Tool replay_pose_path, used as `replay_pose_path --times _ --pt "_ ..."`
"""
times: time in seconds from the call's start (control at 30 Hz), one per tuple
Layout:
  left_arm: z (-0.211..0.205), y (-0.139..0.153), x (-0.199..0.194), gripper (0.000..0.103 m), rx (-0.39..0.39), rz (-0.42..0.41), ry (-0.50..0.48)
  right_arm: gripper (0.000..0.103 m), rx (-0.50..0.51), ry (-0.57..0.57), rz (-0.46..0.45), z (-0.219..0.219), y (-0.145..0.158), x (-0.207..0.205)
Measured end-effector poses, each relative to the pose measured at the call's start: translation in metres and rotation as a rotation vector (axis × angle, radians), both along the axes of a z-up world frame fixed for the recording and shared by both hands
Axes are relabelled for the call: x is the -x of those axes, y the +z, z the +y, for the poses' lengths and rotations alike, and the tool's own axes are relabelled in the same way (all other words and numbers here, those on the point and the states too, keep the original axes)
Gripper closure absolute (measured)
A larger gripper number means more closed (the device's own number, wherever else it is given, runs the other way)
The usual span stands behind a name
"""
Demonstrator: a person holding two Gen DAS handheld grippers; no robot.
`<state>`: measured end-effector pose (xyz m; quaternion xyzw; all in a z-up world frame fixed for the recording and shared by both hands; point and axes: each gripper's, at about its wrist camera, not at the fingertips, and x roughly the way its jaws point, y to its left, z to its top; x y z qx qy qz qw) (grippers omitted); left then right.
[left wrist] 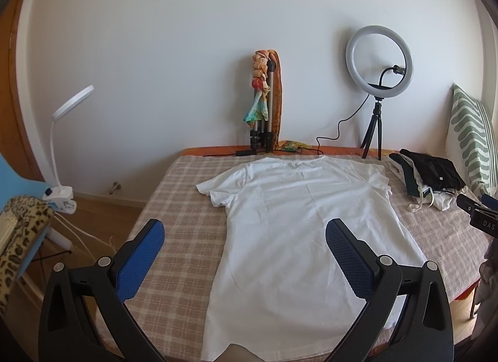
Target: Fold small clothes
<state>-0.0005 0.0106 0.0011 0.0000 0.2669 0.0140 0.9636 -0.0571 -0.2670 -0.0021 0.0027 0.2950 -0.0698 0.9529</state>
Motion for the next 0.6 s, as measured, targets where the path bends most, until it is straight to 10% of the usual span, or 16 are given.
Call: replay_pose_path --times 0.6 --pt "0.0016 0.0005 -0.0002 0.0 0.001 -0.001 0.001 0.0 -0.001 -0.003 -0.001 0.0024 -0.002 -0.0009"
